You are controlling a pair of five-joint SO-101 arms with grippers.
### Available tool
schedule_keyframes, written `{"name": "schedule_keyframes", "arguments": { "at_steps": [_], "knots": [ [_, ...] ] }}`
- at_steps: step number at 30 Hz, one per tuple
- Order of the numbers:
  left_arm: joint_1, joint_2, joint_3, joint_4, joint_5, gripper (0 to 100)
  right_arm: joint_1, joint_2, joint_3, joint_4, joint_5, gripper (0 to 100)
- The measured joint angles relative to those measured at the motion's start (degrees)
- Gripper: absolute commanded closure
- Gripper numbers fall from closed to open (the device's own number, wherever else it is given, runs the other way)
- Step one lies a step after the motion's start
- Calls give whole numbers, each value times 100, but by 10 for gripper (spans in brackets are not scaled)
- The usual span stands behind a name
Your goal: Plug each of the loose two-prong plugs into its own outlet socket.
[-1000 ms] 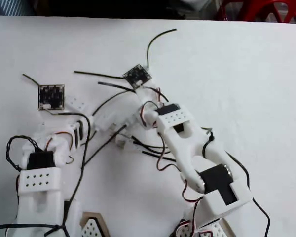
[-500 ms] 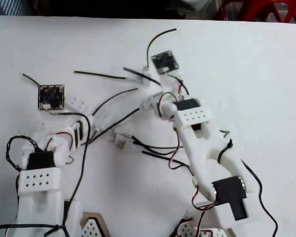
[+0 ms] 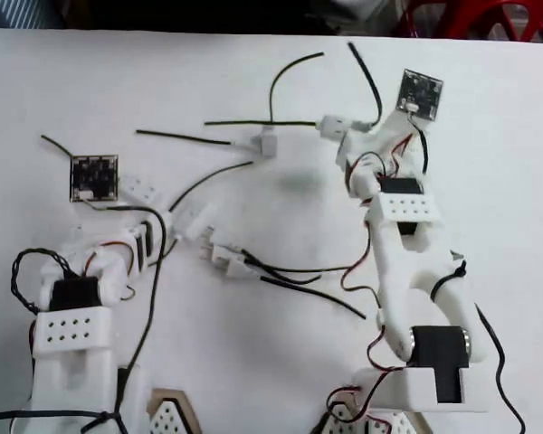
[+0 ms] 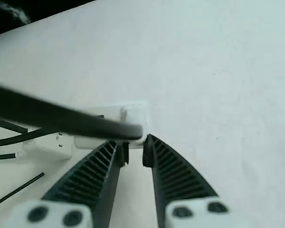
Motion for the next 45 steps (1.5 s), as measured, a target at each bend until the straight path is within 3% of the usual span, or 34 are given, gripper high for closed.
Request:
{"name": "schedule_keyframes", "arguments": {
  "at_steps": [7, 13, 21, 29, 33, 37, 45],
  "knots": [
    [0, 0, 0, 0, 0, 827, 0, 826, -580, 132, -44, 802],
    [0, 0, 0, 0, 0, 827, -18, 905, -1187, 1380, -44, 862],
    [0, 0, 0, 0, 0, 827, -527, -624, -1204, 3446, -44, 907],
    [-88, 0, 0, 0, -26, 793, -1187, -1073, -747, 3789, -44, 907],
    [123, 0, 0, 0, -853, 712, -800, -1196, -721, 3684, -44, 908],
    [826, 0, 0, 193, -1705, 707, -141, -1196, -501, 3253, -580, 907],
    [1749, 211, -1248, 1600, -3235, 705, 642, -615, -18, 1635, -985, 907]
  ]
}}
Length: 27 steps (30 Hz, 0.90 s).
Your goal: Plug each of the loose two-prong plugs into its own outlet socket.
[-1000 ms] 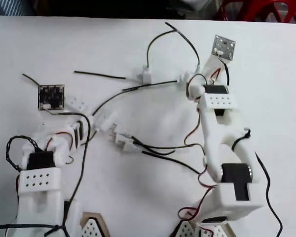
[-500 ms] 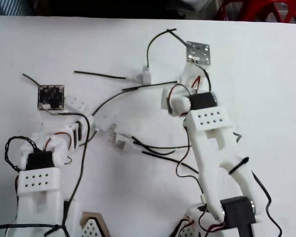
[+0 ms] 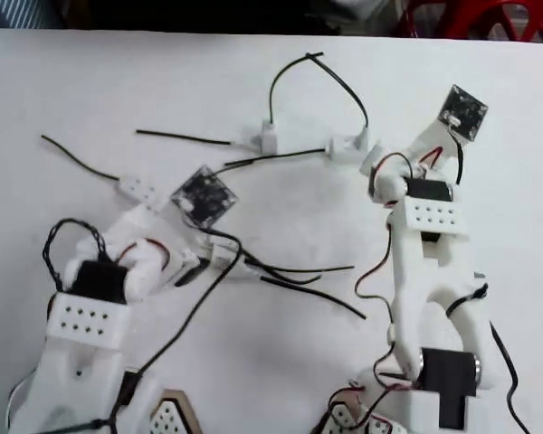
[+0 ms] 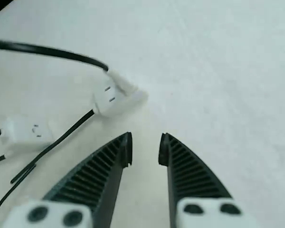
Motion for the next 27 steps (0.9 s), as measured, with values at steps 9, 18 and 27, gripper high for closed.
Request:
{"name": "schedule_keyframes", "arguments": {
  "at_steps": [9, 18, 27],
  "knots": [
    [1046, 2813, -1899, 712, -1547, 710, 422, 624, 0, -888, -9, 907],
    [1741, 4993, -3068, 712, -2321, 710, 413, 677, 0, -958, -9, 907],
    [1767, 6382, -4018, 712, -2532, 710, 413, 677, 0, -958, -9, 909]
  ]
}}
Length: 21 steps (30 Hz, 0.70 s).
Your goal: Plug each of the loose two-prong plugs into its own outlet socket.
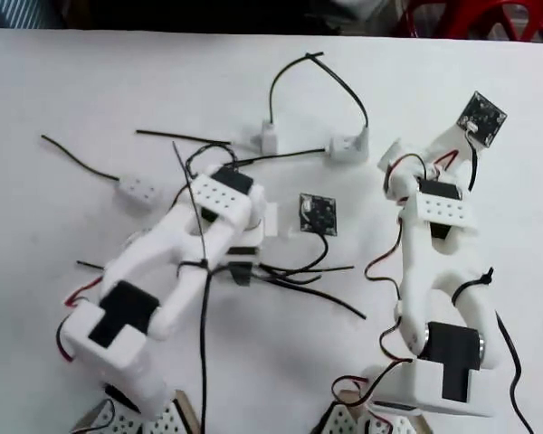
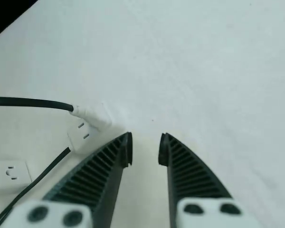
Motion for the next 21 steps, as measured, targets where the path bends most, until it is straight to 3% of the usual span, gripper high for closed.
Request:
{"name": "schedule_keyframes", "arguments": {
  "at_steps": [6, 15, 21],
  "knots": [
    [273, 607, -290, 0, 0, 719, 0, 0, 0, -70, 0, 909],
    [413, 1292, -721, 167, 9, 976, 0, 0, 0, -70, 0, 909],
    [747, 1363, -791, 712, 0, 976, 9, 0, 0, -70, 0, 909]
  ]
}}
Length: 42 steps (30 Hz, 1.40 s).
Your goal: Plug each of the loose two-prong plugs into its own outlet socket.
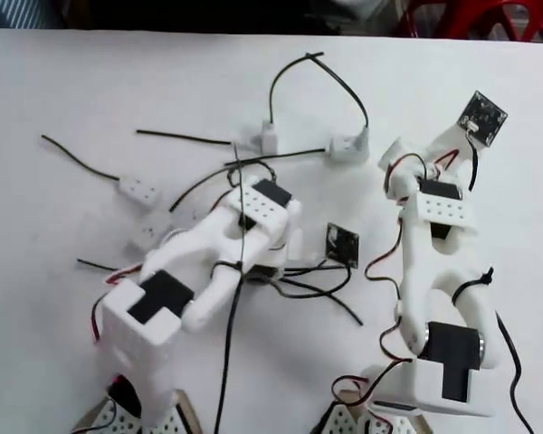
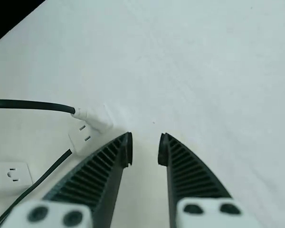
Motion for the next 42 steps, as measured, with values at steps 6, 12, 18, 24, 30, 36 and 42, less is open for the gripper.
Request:
{"name": "schedule_keyframes", "arguments": {
  "at_steps": [6, 12, 18, 24, 30, 36, 42],
  "knots": [
    [44, 35, -237, 193, 932, 976, 26, 0, 0, 0, 0, 909],
    [114, 53, -747, 193, 2743, 973, 158, 0, 0, 0, 0, 910],
    [273, 53, -1670, 185, 5064, 972, 220, 0, 0, 0, 0, 910],
    [264, 53, -2312, -18, 6989, 909, 237, 0, 0, 0, -18, 910],
    [114, 53, -2382, -229, 7657, 631, 229, 0, 0, 0, -18, 910],
    [-123, 44, -2699, 440, 8026, 631, 229, 0, 0, 0, -18, 910],
    [-141, 44, -3815, 1811, 7499, 631, 229, 0, 0, 0, -18, 911]
  ]
}}
